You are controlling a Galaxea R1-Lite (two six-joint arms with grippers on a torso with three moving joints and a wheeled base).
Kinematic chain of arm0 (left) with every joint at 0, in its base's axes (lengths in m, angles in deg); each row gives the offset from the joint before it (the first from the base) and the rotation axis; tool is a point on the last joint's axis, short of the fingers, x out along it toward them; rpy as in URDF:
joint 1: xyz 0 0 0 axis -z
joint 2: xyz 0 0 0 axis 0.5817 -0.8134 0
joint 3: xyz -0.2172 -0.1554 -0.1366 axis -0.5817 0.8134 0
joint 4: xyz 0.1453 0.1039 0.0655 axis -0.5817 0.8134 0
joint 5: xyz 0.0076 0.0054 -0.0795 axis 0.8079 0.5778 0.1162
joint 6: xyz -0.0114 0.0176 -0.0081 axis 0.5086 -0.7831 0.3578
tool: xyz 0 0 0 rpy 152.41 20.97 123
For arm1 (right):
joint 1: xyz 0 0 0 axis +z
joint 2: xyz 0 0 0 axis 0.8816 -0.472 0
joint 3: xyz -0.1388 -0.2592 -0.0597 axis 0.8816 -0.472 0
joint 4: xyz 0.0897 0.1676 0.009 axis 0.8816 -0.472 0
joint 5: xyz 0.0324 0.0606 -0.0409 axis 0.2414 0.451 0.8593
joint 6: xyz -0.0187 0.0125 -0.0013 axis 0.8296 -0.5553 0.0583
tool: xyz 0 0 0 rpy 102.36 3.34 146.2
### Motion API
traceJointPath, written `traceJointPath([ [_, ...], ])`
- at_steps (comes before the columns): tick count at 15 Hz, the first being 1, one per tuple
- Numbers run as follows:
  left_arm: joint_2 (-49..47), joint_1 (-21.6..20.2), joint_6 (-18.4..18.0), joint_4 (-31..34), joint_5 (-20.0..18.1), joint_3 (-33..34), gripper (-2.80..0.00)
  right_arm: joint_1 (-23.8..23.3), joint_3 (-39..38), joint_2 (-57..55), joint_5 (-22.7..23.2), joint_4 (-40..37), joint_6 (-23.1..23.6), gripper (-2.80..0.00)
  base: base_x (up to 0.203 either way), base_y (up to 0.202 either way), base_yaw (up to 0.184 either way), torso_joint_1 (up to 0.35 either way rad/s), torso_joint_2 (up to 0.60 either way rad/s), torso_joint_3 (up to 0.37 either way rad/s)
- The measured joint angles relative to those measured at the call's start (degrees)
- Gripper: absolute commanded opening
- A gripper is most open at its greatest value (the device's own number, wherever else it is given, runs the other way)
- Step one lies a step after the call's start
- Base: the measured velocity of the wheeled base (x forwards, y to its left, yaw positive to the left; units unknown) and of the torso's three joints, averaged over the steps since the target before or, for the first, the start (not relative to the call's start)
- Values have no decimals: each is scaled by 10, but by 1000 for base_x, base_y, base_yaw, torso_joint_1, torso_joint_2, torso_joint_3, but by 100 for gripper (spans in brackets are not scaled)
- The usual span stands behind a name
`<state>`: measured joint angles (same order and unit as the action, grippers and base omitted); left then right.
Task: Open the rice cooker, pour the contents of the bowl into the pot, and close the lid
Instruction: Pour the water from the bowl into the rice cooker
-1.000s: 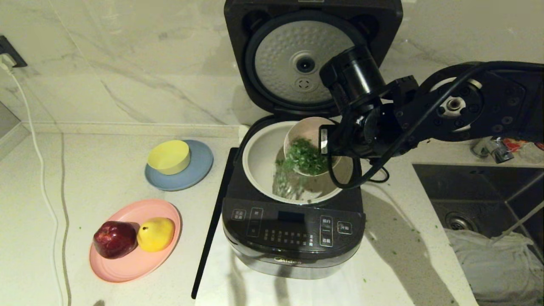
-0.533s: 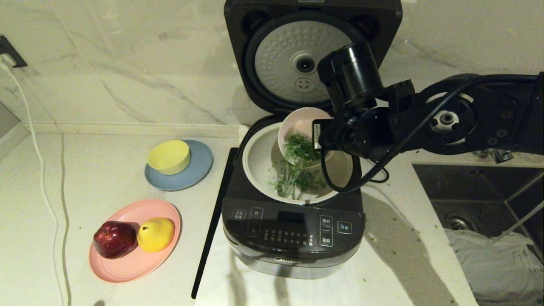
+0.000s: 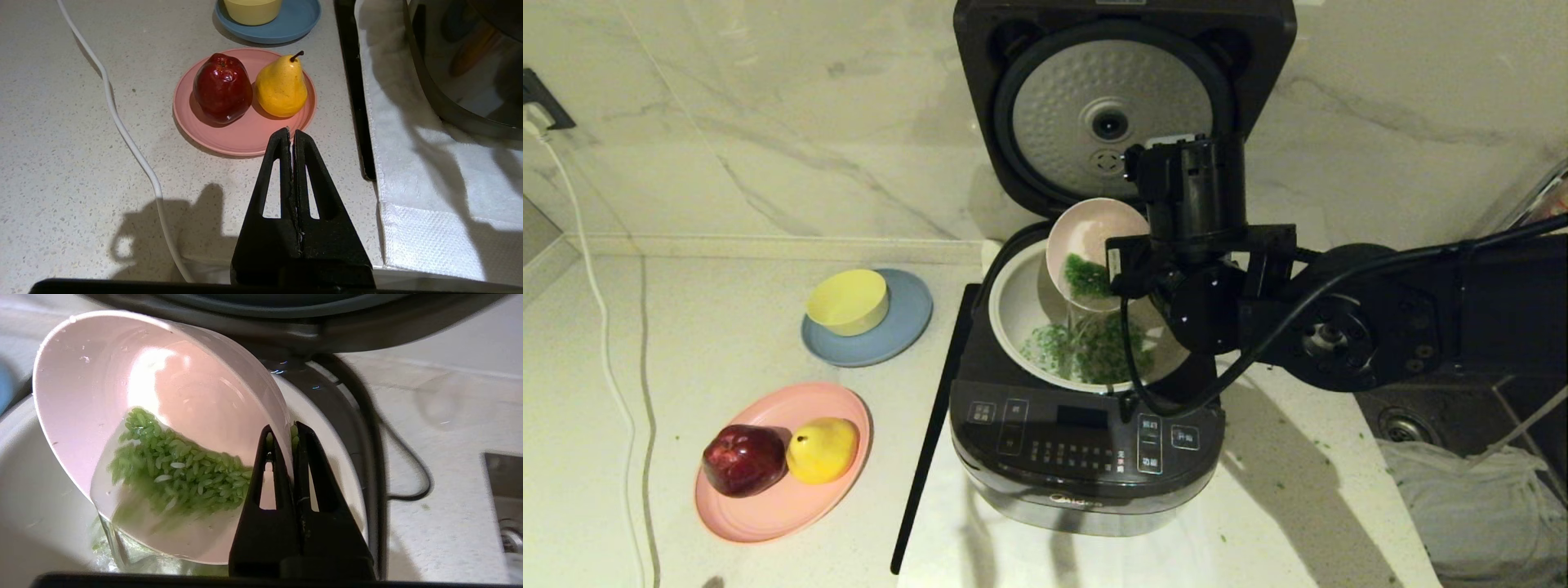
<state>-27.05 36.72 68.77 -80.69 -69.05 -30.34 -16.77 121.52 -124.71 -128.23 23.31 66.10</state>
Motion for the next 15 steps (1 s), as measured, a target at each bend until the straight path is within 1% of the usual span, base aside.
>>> traceJointPath([
  [2,0,0,0,0,0,0,-280,2,-35,-1,-20,79,40,-280,0,0,0,0,0,0],
  [7,0,0,0,0,0,0,-280,3,-105,-13,-25,324,195,-280,0,0,0,0,0,0],
  [9,0,0,0,0,0,0,-280,5,-124,-21,-26,402,242,-280,0,0,0,0,0,0],
  [11,0,0,0,0,0,0,-280,14,-141,-27,-27,447,262,-280,0,0,0,0,0,0],
  [15,0,0,0,0,0,0,-280,25,-156,-38,-25,511,312,-280,0,0,0,0,0,0],
])
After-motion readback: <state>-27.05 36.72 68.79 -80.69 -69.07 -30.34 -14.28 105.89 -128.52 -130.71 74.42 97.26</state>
